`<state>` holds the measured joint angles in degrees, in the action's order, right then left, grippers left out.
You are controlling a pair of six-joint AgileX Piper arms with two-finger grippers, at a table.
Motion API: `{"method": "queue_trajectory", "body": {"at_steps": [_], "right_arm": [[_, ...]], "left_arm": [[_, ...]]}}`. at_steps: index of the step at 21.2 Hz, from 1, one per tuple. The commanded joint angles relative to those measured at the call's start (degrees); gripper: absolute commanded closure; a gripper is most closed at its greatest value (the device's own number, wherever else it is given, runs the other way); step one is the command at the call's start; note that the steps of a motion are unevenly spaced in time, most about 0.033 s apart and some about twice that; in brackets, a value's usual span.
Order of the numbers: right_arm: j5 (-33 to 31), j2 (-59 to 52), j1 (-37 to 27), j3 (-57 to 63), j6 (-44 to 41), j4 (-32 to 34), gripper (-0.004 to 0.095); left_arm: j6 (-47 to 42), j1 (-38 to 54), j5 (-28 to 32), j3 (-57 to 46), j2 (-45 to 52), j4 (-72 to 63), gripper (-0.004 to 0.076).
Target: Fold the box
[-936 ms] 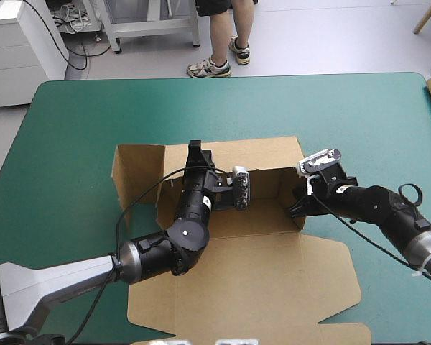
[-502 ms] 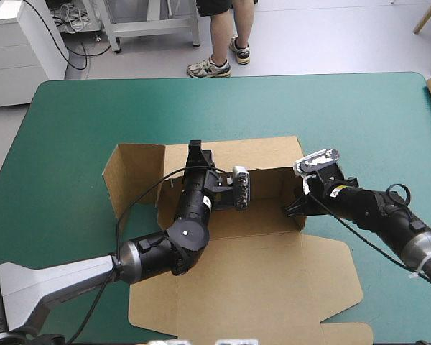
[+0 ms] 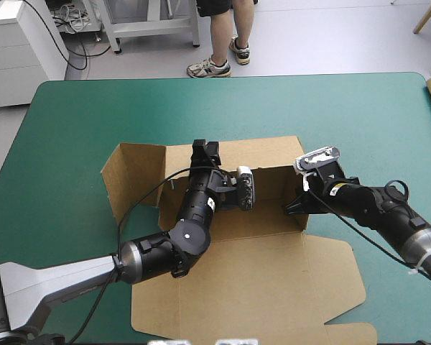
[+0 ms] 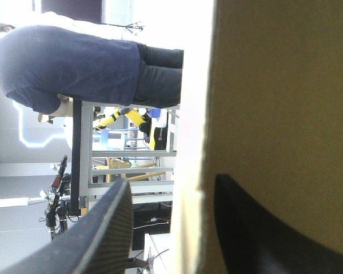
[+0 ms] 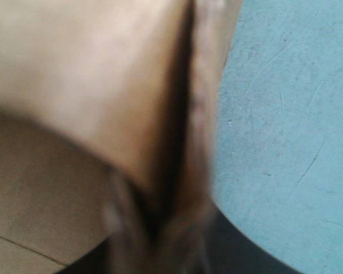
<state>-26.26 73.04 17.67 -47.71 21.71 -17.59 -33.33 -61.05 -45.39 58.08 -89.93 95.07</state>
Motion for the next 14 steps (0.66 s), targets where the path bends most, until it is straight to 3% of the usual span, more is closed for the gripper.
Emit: {"method": "queue_trajectory", "body": {"at_steps": [1, 3, 5, 9, 14], "right_arm": [[-2.96, -1.26, 0.16, -4.79, -4.55, 5.35, 0.0906], [-6.89, -0.31, 0.16, -7.66, -10.06, 11.4, 0.0906], [-9.68, 1.01, 0.16, -9.56, -12.13, 13.29, 0.0906], [-11.17, 3.31, 0.16, -11.42, -12.55, 11.65, 0.0907], [-13.14, 3.32, 0.16, -12.03, -14.11, 12.01, 0.0907]], "left_arm": [[-0.4, -0.12, -1.92, 1.27, 1.98, 2.87, 0.0442], [0.21, -1.28, -3.12, 1.27, 1.98, 2.87, 0.0487], [0.21, -4.37, -5.75, 1.27, 1.98, 2.87, 0.0489], [0.21, -11.37, -11.38, 1.27, 2.34, 2.87, 0.0489], [-0.41, -15.76, -14.1, 1.39, 6.83, 2.98, 0.051]]}}
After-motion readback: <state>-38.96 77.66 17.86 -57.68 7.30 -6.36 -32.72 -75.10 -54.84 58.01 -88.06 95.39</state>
